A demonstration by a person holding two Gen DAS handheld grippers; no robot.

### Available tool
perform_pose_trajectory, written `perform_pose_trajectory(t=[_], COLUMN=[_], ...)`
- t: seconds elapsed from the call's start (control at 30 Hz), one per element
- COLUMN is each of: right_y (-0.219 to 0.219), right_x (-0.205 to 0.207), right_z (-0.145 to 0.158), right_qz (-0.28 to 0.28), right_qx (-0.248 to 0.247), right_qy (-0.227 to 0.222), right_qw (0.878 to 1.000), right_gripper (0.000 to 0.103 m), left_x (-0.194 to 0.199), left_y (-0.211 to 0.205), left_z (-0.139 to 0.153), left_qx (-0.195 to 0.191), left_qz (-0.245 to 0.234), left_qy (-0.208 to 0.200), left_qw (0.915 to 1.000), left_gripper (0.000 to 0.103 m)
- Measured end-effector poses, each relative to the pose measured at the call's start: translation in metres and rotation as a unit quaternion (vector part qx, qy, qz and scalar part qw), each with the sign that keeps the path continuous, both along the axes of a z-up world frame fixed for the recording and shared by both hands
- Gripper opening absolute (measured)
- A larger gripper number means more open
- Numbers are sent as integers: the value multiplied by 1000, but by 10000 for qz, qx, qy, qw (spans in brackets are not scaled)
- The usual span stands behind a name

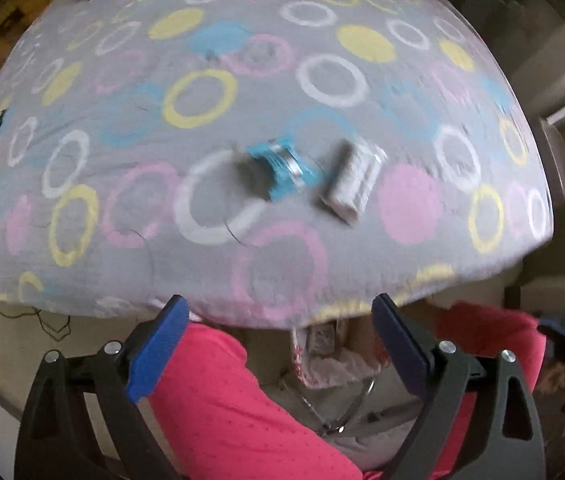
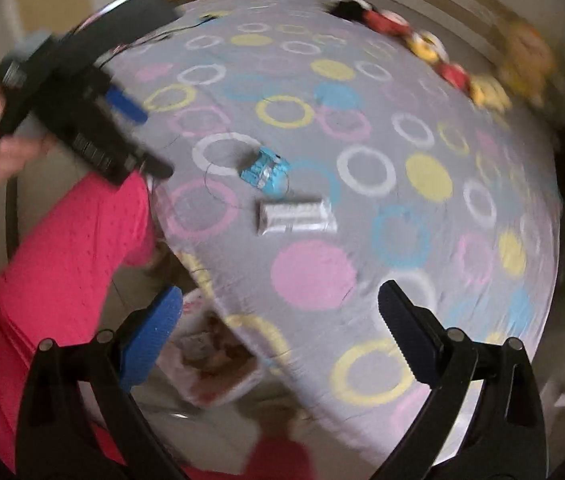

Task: Collect trash
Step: 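Raise both open tools back over the bed toward the blue packet, then grasp the blue packet with left tool while right tool grasps the clear sachet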

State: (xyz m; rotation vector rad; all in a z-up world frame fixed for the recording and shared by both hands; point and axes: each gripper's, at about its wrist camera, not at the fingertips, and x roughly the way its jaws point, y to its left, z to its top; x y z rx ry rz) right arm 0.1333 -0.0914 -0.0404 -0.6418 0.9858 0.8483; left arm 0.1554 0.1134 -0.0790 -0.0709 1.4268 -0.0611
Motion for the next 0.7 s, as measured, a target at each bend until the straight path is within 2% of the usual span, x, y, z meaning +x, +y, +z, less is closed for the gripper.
perform_pose_trajectory(t=[0.07,0.13,0.33,0.5,0.7], right_y=[7,14,37,56,73], right_x=[12,26,56,83,99], right_z=[3,6,11,-8,-54], right_qz=[326,701,1488,1946,2391], right_qx=[-13,22,-121,-366,-846], right_qy=[127,274,-6,214,645], right_qw=[9994,9972,9888,9800,9651], right_gripper=[96,96,96,96,96], left_x=[13,24,56,79,101], left_y=[6,7,4,2,8], left_z=[3,3,-13,-42,-80], left_qx=[-145,-135,15,-29,-6], left_qz=[169,282,526,679,1029], left_qy=[94,118,215,421,652], left_qw=[9997,9994,9984,9968,9926], left_gripper=[90,90,90,90,90])
